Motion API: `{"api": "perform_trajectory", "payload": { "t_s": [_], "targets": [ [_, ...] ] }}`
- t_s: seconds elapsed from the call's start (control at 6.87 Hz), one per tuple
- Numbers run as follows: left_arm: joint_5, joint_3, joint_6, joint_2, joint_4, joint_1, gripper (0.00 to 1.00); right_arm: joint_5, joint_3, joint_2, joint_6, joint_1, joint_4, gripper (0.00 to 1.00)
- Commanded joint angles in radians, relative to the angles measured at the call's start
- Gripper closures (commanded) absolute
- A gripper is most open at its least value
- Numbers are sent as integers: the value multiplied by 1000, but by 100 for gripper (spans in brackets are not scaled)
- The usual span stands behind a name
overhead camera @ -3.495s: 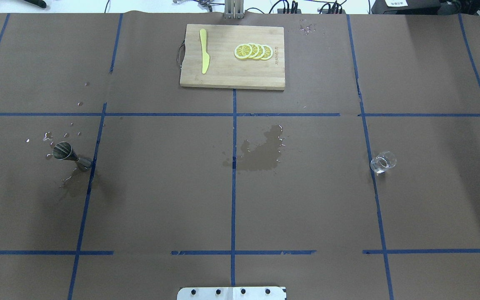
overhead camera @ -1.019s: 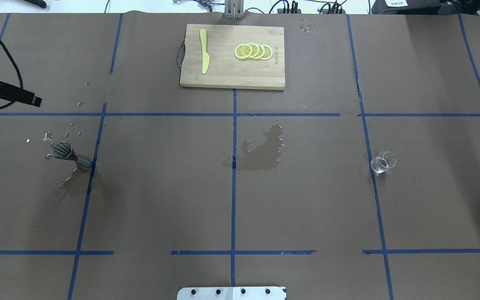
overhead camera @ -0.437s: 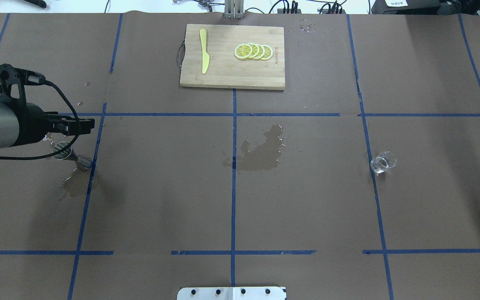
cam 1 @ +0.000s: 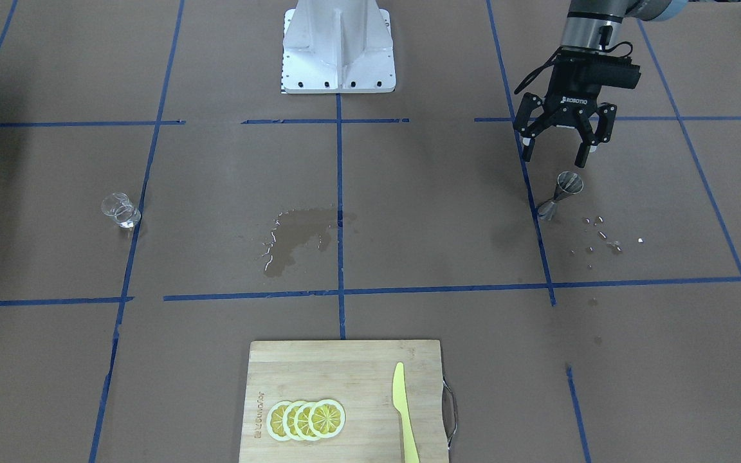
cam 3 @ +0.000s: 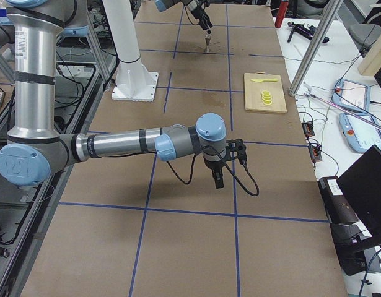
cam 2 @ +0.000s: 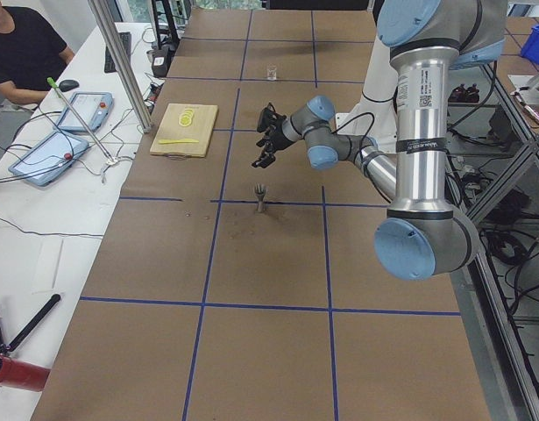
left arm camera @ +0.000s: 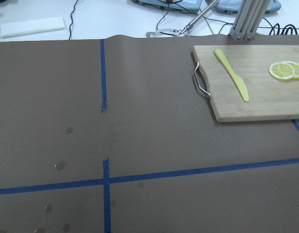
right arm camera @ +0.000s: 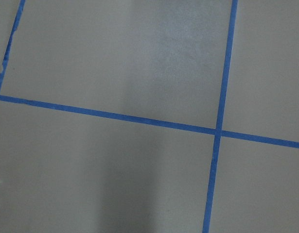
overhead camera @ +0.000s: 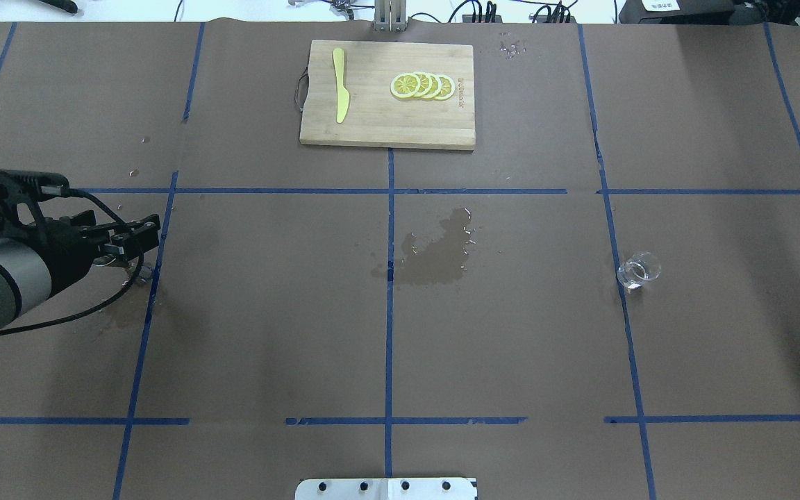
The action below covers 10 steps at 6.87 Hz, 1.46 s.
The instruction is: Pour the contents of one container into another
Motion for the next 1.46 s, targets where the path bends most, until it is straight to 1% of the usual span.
{"api": "perform_trajectory", "payload": {
  "t_s": [0.0,0.15,0.29,0.44,0.58,0.73,0.87,1.02,1.17,1.31],
  "targets": [
    [359,0,-171,123,-60,210,1,0,3,6,-1,0,0,0],
    [463,5,-220,166,-62,255,1,0,3,8,-1,0,0,0],
    [575,49,-297,181,-65,330,1,2,10,11,-1,0,0,0],
    [674,119,-335,180,-117,382,1,0,9,11,-3,0,0,0],
    [747,194,-337,174,-173,409,1,2,12,11,-3,0,5,0],
    [793,279,-336,147,-283,420,1,2,3,8,0,0,58,0],
    [795,339,-334,116,-319,429,0,2,1,3,0,0,72,0],
    [804,373,-324,84,-320,429,1,2,1,3,-1,0,74,0],
    [809,396,-254,79,-321,429,2,2,1,2,-1,0,74,0],
    [807,402,-221,59,-323,428,4,2,3,1,-1,0,75,0]
  ]
}}
